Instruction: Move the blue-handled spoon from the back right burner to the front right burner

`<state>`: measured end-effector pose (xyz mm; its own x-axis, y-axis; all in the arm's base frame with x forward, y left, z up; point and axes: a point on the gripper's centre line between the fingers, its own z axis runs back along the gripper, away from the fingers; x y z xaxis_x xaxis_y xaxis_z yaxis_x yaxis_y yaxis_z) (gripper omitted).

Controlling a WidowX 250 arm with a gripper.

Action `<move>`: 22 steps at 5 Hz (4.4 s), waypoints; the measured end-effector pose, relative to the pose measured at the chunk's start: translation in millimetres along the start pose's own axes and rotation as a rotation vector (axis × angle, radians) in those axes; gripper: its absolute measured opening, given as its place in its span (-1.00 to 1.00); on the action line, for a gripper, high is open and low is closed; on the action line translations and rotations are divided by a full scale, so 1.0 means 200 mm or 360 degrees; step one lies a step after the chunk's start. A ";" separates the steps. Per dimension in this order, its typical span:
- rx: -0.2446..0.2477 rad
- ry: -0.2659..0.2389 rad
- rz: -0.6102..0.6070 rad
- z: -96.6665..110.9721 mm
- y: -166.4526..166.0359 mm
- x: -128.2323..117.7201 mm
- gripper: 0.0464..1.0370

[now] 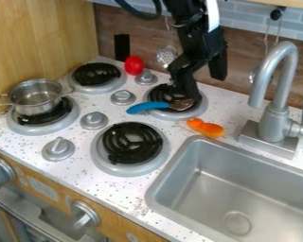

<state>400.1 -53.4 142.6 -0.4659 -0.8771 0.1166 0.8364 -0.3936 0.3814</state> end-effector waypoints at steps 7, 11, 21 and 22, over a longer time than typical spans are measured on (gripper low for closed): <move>0.0276 0.0427 0.0253 -0.13 -0.24 -0.66 0.90; 0.0246 0.0495 0.0431 -0.26 -0.37 -0.92 0.90; 0.0157 0.0290 0.0411 -0.21 -0.29 -0.82 -0.20; 0.0186 0.0227 0.0416 -0.08 -0.28 -0.73 -0.20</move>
<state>426.4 91.9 90.6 -0.1876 -0.9773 0.0980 0.8798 -0.1229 0.4592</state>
